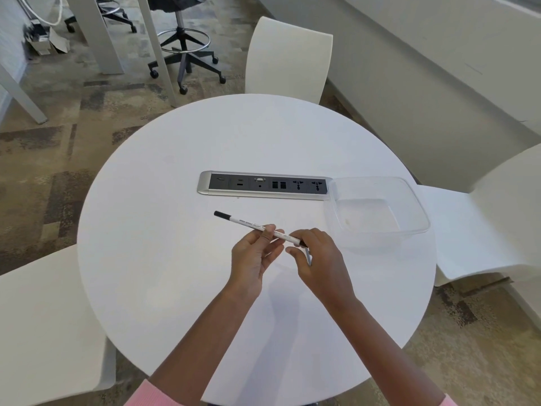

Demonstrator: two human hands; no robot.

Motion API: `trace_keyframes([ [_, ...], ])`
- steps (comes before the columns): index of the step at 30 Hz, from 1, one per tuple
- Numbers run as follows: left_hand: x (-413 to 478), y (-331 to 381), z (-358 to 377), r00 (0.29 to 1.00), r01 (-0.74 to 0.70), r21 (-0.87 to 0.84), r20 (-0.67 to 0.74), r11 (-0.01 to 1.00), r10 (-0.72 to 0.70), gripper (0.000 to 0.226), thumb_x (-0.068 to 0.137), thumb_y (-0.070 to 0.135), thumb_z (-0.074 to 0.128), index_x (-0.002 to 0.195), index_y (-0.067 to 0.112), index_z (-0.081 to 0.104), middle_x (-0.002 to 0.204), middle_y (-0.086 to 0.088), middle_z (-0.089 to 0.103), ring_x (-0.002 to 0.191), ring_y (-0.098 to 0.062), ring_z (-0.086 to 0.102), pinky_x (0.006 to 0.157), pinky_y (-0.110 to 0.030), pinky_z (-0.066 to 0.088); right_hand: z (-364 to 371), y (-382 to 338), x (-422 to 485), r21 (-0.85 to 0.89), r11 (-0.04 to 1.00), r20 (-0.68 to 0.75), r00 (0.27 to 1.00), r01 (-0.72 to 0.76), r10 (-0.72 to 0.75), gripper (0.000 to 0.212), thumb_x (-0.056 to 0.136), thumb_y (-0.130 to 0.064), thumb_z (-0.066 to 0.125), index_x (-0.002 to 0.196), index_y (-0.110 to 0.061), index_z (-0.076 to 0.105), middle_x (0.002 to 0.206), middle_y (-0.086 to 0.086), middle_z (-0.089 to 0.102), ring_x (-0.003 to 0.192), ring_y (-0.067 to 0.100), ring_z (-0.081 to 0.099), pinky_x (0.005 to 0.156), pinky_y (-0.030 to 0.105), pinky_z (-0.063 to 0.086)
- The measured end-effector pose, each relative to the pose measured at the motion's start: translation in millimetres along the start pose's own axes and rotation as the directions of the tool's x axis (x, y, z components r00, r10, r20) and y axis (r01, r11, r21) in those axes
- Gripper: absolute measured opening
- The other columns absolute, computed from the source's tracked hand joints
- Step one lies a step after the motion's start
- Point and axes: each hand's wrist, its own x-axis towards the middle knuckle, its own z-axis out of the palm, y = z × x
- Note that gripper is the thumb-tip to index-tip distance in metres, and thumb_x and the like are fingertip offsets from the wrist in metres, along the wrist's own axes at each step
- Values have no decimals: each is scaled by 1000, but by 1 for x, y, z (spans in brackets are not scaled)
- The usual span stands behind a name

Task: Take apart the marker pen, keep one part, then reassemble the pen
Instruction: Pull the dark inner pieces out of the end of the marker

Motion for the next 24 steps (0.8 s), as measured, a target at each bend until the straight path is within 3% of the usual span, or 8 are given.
trace_keyframes([
  [7, -1, 1, -10, 999, -28, -20, -45, 999, 27, 8, 85, 13, 61, 81, 8, 65, 69, 0, 71, 64, -11, 70, 62, -18, 57, -2, -1, -1, -38, 999, -82, 996, 38, -41, 13, 84, -16, 54, 84, -7, 64, 74, 8, 63, 69, 26, 55, 66, 22, 38],
  [14, -6, -10, -4, 998, -15, -40, 66, 999, 18, 9, 88, 7, 55, 86, 5, 64, 78, -6, 68, 66, -11, 69, 64, -18, 57, 0, -8, 2, -4, 999, -50, 998, 48, -48, 23, 87, -22, 47, 85, -7, 64, 75, 9, 63, 70, 27, 56, 66, 23, 39],
  [20, -8, -15, -4, 995, -81, 9, 65, 997, 80, 11, 88, 7, 55, 82, 5, 63, 72, -2, 70, 73, -14, 67, 72, -20, 57, -2, -10, 2, -161, 976, -17, 988, 148, -152, 25, 87, -21, 44, 84, -8, 64, 67, 8, 59, 60, 25, 54, 46, 29, 45],
  [24, -8, -13, 1, 994, -98, 7, 45, 995, 97, 11, 91, 9, 52, 82, 5, 57, 71, -5, 69, 63, -12, 69, 69, -22, 58, -1, -9, 4, -222, 957, 22, 983, 184, -184, 24, 83, -12, 43, 88, -9, 66, 64, 6, 57, 58, 22, 52, 43, 27, 43],
])
